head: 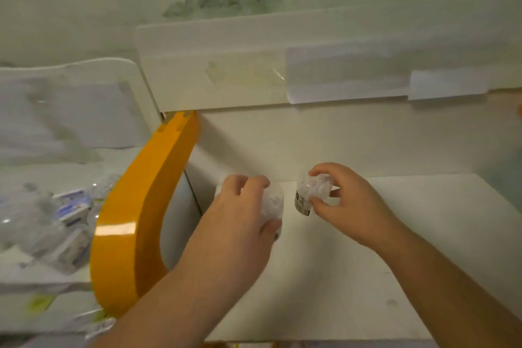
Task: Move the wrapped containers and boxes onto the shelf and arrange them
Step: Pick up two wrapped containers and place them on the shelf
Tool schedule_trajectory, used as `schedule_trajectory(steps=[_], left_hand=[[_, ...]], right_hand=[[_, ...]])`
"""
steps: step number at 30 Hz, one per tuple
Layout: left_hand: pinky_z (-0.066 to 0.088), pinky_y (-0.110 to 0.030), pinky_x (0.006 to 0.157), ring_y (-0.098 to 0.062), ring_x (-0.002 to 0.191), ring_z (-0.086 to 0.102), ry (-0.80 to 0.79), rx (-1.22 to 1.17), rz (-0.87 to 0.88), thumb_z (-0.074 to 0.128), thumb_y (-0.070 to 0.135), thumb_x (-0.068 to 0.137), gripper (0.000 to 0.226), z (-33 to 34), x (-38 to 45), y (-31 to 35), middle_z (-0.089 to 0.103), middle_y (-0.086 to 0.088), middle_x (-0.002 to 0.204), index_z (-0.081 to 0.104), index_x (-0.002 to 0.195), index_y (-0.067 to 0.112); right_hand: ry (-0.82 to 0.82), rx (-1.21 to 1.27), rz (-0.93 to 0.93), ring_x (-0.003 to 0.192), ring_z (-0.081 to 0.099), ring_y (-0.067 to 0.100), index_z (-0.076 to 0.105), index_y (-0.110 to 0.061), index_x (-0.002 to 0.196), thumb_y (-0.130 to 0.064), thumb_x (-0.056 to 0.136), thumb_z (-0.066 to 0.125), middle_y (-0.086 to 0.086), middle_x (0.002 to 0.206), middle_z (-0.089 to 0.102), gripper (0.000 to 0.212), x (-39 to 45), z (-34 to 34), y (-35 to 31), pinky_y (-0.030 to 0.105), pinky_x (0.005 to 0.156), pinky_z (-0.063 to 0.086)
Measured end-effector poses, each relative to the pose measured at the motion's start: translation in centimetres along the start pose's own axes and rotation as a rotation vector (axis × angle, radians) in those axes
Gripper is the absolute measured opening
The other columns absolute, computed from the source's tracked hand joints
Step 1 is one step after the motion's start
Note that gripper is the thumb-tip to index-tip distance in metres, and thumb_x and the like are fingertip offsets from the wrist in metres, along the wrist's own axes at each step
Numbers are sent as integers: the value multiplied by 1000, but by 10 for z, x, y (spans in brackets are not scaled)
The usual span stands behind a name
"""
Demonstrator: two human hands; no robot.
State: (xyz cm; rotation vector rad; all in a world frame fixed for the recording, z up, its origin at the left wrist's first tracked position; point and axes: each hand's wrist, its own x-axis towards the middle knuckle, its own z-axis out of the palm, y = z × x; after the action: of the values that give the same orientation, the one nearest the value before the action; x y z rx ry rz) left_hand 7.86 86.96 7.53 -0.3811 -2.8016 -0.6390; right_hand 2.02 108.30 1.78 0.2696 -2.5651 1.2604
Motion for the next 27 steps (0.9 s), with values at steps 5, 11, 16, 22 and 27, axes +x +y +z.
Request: schedule_trajectory(steps=[5,11,16,22,27], left_hand=[[39,-24,93,-16,122,49,30,-33,-173,64,38,90,54,55,21,-13,41,11,143,43,139,31],[44,-32,94,-26,119,52,54,-77,-281,65,22,88,49,98,74,-49,45,1,142,51,134,22],[41,-37,104,-28,131,43,110,-171,-325,62,16,90,48,132,96,-76,34,-4,150,50,137,19],[40,-25,92,-20,121,48,205,-225,-334,65,15,89,48,143,110,-85,34,0,142,52,134,25],[32,-15,89,-11,115,48,225,-261,-315,68,12,88,51,142,117,-91,39,1,139,54,135,24]], right_hand=[[-97,-35,-14,103,57,7,53,-46,109,-28,77,70,-12,115,51,40,31,11,34,38,91,54],[-134,-100,-29,103,57,14,54,-35,114,-24,82,69,-8,117,53,37,64,36,53,36,92,51],[-217,-99,-24,100,59,15,53,-37,113,-23,81,68,-9,119,46,38,77,58,62,33,89,51],[-179,-103,-46,103,56,15,54,-32,120,-22,84,66,-7,124,46,39,92,74,61,32,89,49],[-190,-57,-79,106,57,14,56,-27,125,-19,86,68,-5,125,47,41,99,86,60,29,95,47]])
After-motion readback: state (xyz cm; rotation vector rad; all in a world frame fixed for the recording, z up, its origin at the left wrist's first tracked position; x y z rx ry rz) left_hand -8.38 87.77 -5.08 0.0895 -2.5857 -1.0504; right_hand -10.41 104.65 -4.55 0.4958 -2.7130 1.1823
